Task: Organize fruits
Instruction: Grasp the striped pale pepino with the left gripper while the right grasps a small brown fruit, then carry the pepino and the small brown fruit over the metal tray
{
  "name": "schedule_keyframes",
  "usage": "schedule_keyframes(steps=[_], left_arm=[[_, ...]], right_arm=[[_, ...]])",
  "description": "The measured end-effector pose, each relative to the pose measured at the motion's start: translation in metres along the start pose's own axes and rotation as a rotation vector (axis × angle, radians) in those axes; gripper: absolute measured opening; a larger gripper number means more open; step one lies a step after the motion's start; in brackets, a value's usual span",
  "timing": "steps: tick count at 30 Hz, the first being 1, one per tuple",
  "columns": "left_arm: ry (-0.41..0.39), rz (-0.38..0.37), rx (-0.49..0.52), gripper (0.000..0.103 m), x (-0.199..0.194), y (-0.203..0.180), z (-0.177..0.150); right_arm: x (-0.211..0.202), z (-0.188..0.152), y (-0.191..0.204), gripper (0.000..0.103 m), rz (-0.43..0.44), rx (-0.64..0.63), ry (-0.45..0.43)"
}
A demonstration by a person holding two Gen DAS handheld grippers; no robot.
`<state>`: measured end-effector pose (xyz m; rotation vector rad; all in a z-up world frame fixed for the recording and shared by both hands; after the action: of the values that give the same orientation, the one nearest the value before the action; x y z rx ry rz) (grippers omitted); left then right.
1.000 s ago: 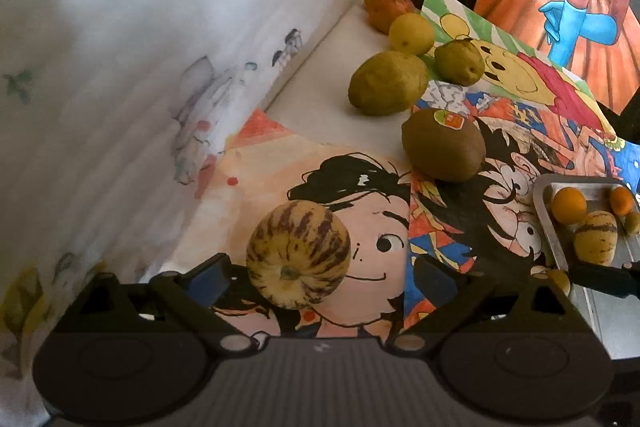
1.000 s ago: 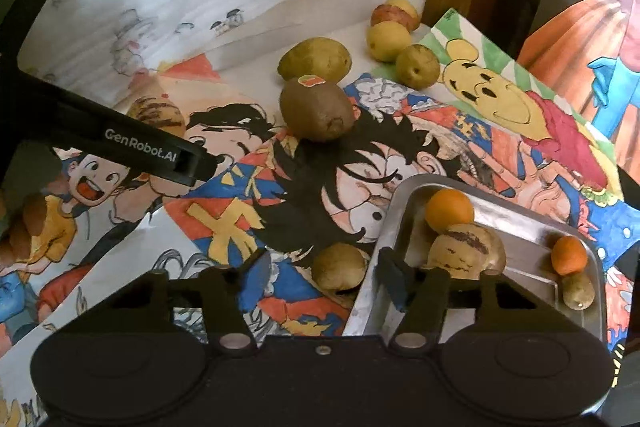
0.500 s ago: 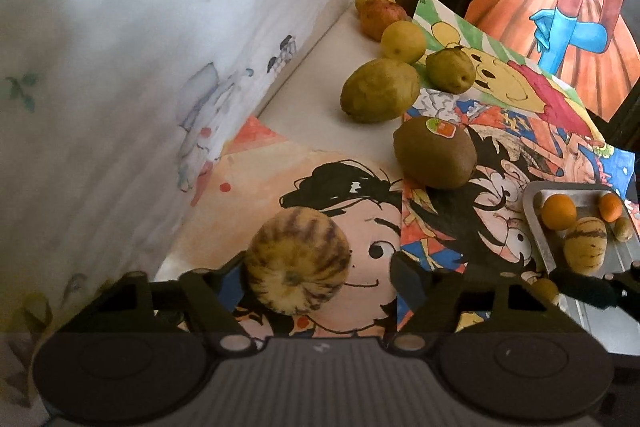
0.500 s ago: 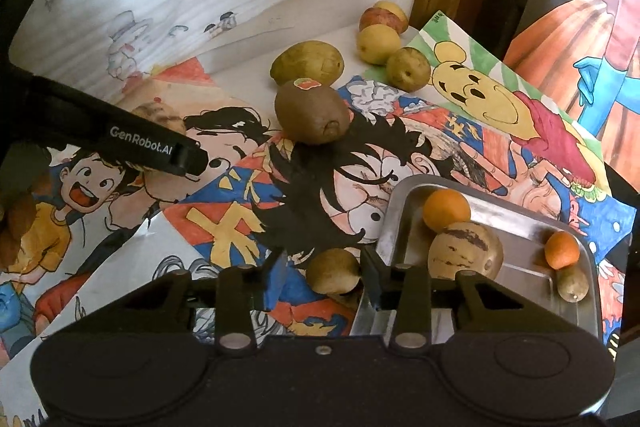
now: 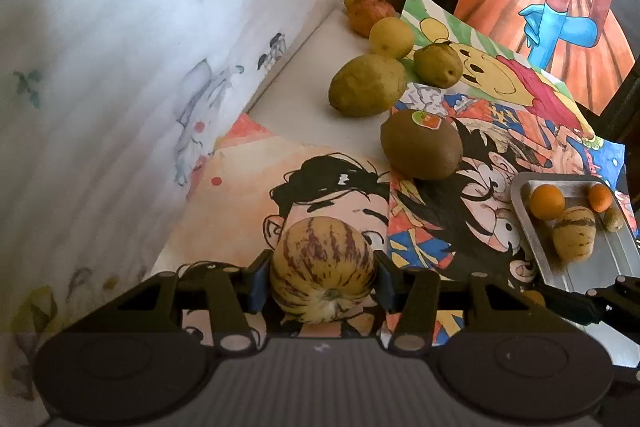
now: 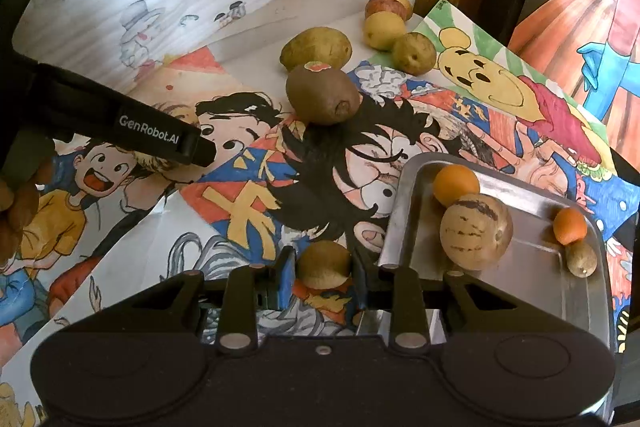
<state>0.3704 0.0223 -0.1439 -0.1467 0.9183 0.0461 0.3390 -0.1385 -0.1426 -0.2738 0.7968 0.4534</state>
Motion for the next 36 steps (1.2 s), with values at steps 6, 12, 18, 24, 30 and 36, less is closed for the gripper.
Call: schedule_keyframes(steps=[6, 12, 18, 24, 30, 36], left_arm=[[0.012, 0.027, 0.006, 0.056, -0.008, 0.0, -0.007], [0.021, 0.067, -0.024, 0.055, -0.02, 0.004, -0.018], [0.02, 0.076, -0.056, 0.055, -0.031, 0.003, -0.026], [0.014, 0.084, -0.058, 0.055, -0.039, -0.005, -0.03], [0.007, 0.079, -0.07, 0.055, -0.047, -0.016, -0.031], [0.007, 0.049, -0.059, 0.055, -0.047, -0.042, -0.033]], right_arm=[[-0.006, -0.004, 0.009, 0.032, 0.048, -0.007, 0.004], [-0.013, -0.009, 0.013, 0.032, 0.099, -0.026, 0.012], [-0.021, -0.014, 0.017, 0.032, 0.152, -0.046, 0.013], [-0.036, -0.018, 0.017, 0.032, 0.179, -0.052, -0.008], [-0.053, -0.023, 0.003, 0.032, 0.166, -0.046, -0.039], [-0.066, -0.031, -0.026, 0.032, 0.119, -0.017, -0.057]])
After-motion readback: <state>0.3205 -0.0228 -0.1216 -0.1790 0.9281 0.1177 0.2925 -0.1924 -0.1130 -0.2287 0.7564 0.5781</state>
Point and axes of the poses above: each gripper's, at about its wrist camera, not at the fingertips, and x roughly the way its jaws point, y to its left, z to its top, the point moved 6 cm from there along x, roughly the way its jaws point, and after that the axes turned 2 degrees about -y, right-handed, at the moved point
